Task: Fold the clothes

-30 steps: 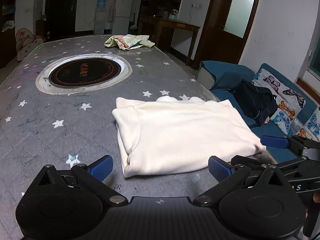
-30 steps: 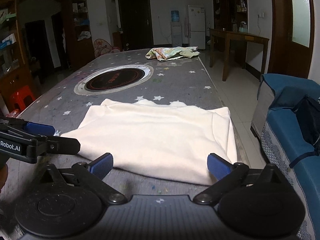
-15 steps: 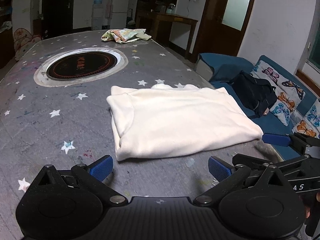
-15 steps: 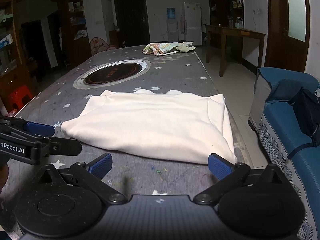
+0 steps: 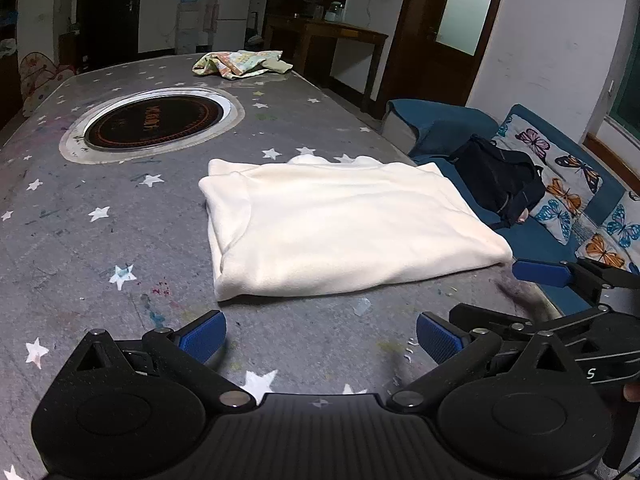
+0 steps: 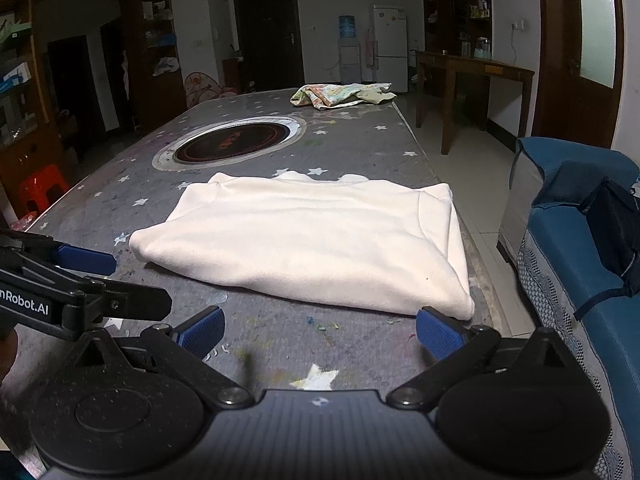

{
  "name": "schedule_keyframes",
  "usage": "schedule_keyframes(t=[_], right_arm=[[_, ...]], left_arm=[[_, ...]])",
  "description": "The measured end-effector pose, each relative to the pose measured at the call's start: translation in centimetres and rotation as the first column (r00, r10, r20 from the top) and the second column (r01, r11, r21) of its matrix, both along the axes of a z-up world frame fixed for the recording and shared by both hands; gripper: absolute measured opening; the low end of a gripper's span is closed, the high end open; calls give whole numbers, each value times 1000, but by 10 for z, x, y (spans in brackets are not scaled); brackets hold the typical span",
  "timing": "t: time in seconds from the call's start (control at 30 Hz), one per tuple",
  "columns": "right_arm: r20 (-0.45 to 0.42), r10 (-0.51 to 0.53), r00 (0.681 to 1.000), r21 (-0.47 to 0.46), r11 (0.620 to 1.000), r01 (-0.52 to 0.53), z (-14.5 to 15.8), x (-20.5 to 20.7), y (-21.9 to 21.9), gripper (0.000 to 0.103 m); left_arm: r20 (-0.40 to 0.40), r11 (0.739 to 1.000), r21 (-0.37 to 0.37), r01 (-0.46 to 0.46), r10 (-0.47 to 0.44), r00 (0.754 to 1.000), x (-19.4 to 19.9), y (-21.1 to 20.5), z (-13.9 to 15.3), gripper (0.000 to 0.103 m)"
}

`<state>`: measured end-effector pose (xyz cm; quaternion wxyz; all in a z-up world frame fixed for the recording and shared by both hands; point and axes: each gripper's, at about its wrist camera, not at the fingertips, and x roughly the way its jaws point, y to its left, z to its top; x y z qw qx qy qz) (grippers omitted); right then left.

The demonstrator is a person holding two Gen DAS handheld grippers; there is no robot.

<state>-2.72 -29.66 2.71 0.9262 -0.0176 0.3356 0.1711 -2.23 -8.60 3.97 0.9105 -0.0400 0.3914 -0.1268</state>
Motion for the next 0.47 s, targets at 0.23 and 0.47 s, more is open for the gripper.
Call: schedule_keyframes(t=[0.23,0.47], right_arm=[[4,3,1000,-1,1000,-3,0,-5,-2,103],[8,-2,1000,-6,1000,2,0,-6,-3,103]], left_arm=[[4,1000,0,2,-2,1000,-4,-1,1,103],[5,1000,9,-1,1,1000,-7,-2,0,103]])
